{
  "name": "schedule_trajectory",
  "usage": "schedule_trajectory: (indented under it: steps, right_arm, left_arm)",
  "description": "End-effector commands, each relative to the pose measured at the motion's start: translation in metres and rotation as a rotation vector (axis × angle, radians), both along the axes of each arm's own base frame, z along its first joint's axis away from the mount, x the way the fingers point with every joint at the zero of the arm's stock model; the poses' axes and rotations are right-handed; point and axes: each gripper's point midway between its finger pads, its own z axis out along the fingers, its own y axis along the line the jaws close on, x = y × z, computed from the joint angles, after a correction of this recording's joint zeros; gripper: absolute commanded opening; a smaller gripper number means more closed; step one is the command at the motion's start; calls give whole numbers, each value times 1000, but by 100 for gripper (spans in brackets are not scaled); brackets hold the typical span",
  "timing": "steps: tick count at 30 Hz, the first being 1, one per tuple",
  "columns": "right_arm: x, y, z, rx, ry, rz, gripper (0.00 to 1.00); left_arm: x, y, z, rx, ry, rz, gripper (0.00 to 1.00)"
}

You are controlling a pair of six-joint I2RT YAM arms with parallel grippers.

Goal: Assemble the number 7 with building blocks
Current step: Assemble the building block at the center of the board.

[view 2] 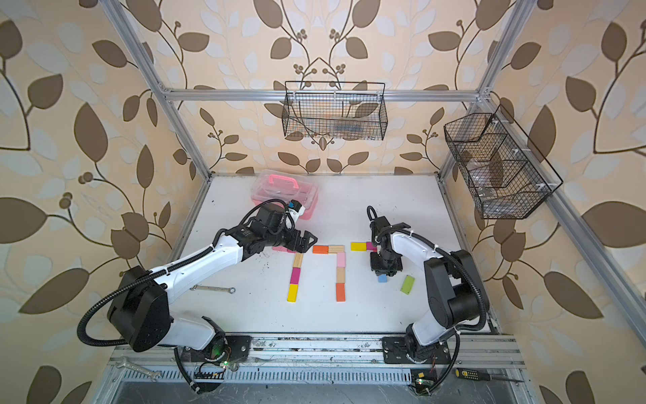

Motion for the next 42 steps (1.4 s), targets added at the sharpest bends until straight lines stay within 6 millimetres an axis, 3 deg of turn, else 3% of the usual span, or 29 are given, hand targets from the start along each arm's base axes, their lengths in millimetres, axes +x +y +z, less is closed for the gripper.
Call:
schedule_trajectory:
  steps: [1,34,42]
  right_arm:
    - [-6,1,-5,2,47,45,18]
    - [-12,6,-25,45,98,23,20]
    - [-12,5,-25,40,103,15,49]
  left_arm:
    - [2,-2,28,-26,-65,-9,99]
    - [4,-2,26,-14,-66,-13,99]
    - [3,-2,28,-13,-72,-15,99]
